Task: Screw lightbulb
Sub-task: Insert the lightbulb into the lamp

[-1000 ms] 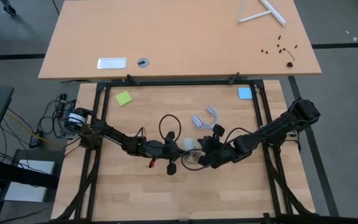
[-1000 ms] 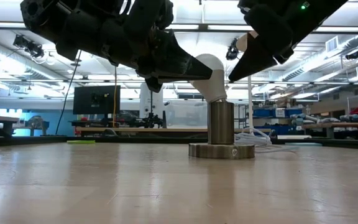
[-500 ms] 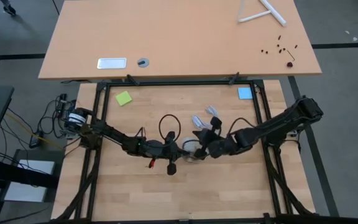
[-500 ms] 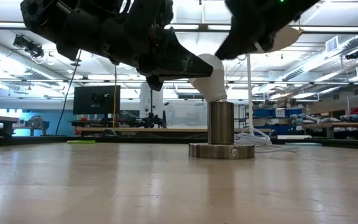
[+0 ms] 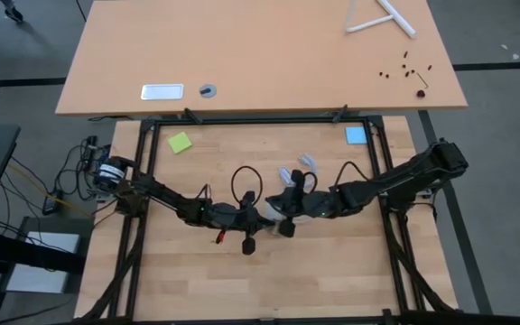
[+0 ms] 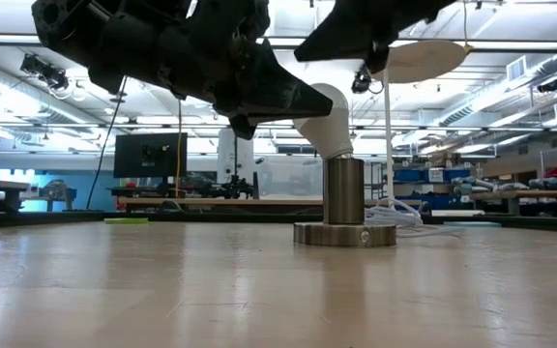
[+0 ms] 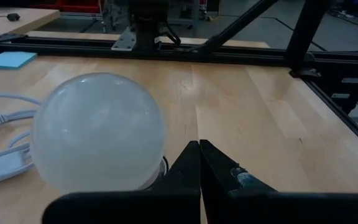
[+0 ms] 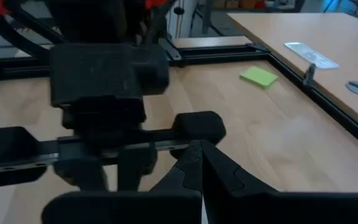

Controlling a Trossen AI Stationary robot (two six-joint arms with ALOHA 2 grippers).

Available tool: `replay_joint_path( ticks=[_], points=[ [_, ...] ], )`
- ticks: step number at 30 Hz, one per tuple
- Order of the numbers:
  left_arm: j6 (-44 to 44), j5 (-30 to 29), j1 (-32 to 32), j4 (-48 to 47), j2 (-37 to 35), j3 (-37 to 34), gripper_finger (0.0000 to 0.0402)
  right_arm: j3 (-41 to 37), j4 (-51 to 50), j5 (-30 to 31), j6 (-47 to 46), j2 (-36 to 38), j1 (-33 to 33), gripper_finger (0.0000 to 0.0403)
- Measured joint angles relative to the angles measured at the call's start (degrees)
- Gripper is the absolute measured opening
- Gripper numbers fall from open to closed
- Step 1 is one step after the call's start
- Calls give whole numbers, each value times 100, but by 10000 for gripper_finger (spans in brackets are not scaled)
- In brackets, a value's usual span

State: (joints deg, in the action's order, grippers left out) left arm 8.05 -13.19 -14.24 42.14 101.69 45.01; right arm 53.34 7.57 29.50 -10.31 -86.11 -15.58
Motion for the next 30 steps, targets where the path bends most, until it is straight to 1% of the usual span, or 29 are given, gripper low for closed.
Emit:
replay_joint_path(
  ticks=[7, 18, 23, 30],
  points=[
    [-4, 0, 0, 17, 0, 0, 0, 0, -62, -249, -38, -71, 87, 5],
    [-7, 0, 0, 58, 0, 0, 0, 2, -315, -264, -65, -71, 83, 5],
    [-7, 0, 0, 73, 0, 0, 0, 2, -518, -425, -211, -71, 83, 5],
    [-7, -2, 0, 64, 0, 0, 0, 2, -657, -433, -185, -36, 15, 5]
  ],
)
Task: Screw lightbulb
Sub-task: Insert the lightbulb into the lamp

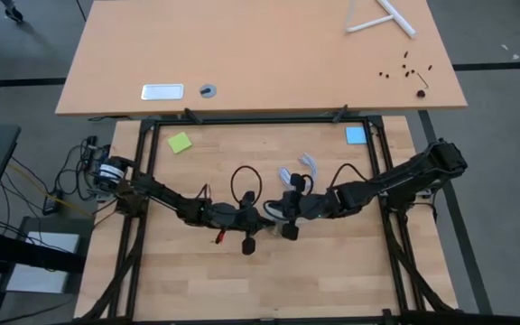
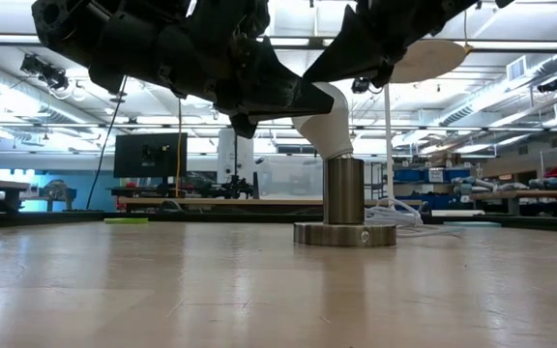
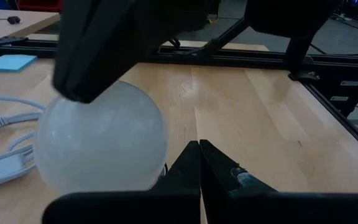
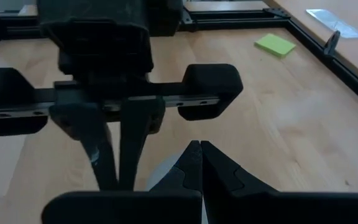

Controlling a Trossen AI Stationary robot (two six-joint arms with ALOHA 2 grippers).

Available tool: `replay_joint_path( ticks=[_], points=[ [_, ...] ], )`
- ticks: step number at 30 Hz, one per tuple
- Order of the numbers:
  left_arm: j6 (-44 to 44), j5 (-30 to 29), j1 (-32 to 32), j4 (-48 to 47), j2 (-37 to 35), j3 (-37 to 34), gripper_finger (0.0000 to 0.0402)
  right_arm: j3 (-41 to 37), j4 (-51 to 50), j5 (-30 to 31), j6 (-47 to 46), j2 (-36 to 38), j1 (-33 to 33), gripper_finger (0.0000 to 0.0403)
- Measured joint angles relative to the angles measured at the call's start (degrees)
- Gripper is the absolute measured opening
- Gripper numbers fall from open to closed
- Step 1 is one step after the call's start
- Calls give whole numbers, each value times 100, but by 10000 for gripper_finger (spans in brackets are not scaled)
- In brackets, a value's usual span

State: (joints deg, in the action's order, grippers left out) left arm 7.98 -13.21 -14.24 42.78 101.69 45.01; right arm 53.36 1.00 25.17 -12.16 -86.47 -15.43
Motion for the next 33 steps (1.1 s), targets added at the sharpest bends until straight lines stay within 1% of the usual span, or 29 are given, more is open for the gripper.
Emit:
replay_joint_path(
  ticks=[14, 28, 30, 33],
  points=[
    [-1, 0, 0, -21, 0, -2, 0, 9, -232, 7, -109, 57, -56, 5],
    [-1, 0, 0, -40, 0, -2, 0, 0, -697, 13, -179, 418, -330, 5],
    [-1, 0, -16, -77, 0, -2, 0, 0, -808, 88, -204, 433, -398, 5],
    [10, 0, -57, -124, 0, -2, 0, 0, -1108, 527, -373, 517, -514, 5]
  ],
)
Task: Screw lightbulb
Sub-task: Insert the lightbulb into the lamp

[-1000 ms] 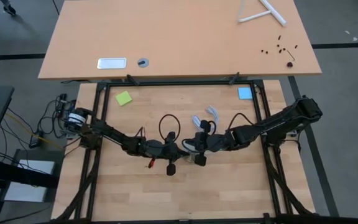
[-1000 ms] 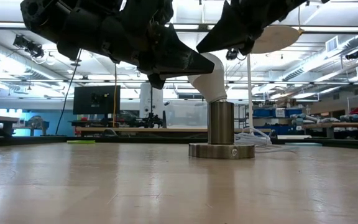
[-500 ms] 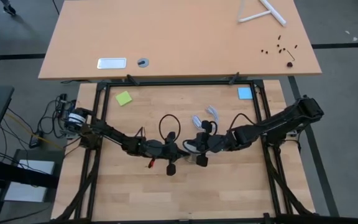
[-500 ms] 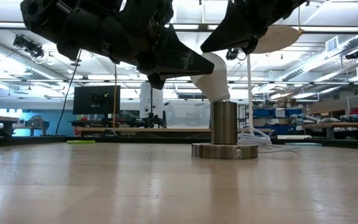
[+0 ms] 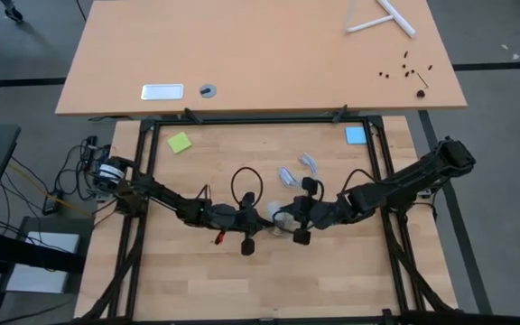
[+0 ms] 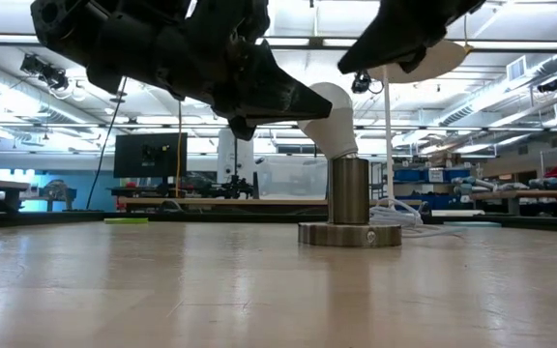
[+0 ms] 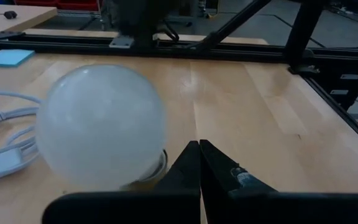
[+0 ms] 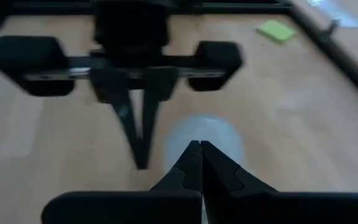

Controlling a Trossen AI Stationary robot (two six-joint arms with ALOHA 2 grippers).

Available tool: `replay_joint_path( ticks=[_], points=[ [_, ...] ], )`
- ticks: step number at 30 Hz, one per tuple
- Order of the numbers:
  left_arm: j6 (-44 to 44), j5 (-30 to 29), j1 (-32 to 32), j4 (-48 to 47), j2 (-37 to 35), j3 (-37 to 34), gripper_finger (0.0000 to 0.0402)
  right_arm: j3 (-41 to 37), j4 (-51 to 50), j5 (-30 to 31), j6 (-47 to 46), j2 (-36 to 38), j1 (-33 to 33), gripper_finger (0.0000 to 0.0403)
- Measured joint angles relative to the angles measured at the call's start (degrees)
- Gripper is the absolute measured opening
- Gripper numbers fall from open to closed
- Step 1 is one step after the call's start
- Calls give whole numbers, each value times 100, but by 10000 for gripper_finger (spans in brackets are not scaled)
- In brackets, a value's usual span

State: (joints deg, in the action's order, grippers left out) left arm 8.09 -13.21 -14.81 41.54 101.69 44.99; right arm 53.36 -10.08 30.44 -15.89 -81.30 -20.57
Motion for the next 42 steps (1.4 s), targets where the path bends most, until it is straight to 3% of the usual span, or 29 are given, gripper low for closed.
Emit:
replay_joint_path(
  ticks=[4, 11, 17, 21, 29, 42],
  points=[
    [273, 10, -3, -55, 0, -2, 0, 0, -385, 480, -88, 105, -95, 5],
    [440, 349, -83, 141, 0, -141, 0, 0, -513, 299, -104, 156, 11, 2],
    [779, 346, -138, 1844, 0, -1043, 0, -239, -411, 295, -92, 215, 134, 1],
    [984, 336, -57, 2832, -3, -1474, 0, -605, 284, 184, -58, 404, 280, 1],
    [1168, 228, 92, 2238, -2, -1305, 0, -1433, 2085, -500, -51, 358, 860, 0],
    [1142, 223, 310, 1547, -2, -938, 0, -1512, 2501, -1259, 69, 269, 1097, 0]
  ],
)
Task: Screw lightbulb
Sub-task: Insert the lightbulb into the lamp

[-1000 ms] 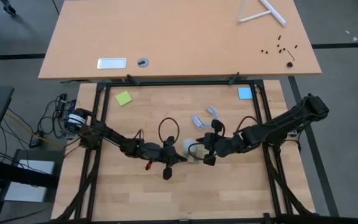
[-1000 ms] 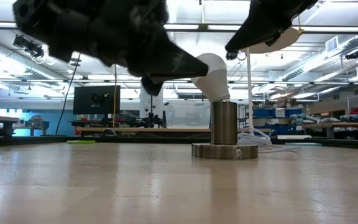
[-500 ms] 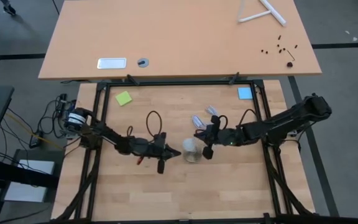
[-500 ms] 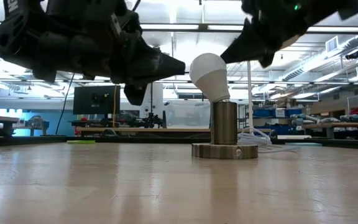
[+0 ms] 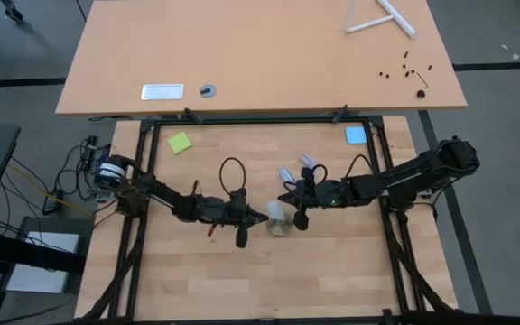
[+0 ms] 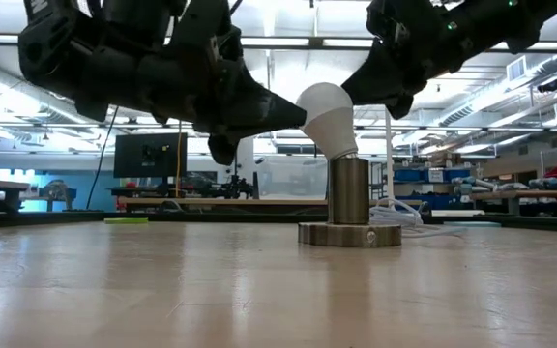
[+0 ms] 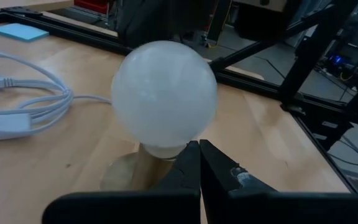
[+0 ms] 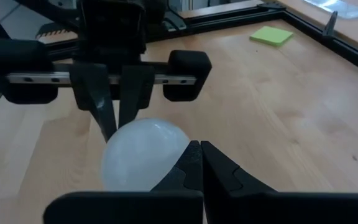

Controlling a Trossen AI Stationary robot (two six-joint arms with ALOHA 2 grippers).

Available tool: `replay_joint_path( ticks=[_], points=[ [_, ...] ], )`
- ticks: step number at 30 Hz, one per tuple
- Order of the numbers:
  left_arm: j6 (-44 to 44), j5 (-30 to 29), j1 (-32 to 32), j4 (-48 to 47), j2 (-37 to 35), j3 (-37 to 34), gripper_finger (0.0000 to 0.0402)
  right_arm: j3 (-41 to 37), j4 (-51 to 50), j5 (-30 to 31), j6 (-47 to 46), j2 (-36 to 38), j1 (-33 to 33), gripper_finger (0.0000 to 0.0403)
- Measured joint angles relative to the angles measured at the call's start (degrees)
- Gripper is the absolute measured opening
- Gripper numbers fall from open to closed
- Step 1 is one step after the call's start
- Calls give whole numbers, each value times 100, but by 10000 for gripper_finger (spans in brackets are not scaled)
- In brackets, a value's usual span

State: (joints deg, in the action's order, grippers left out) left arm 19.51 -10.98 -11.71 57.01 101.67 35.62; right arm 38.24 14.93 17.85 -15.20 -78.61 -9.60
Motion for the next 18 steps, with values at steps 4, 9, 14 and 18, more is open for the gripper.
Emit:
replay_joint_path(
  ticks=[4, 9, 14, 18],
  points=[
    [-2, 2, 40, -16, 0, 0, 0, 0, 70, -21, 26, 0, -14, 0],
    [-7, 6, 41, -9, 0, 0, 0, 0, 90, -133, 33, 0, -14, 0],
    [-99, 15, 40, -8, 2, 0, 0, 0, 95, -210, 35, 0, -35, 0],
    [-141, 135, 36, -82, 9, 95, 0, 0, 99, -208, 37, 0, -141, 1]
  ],
)
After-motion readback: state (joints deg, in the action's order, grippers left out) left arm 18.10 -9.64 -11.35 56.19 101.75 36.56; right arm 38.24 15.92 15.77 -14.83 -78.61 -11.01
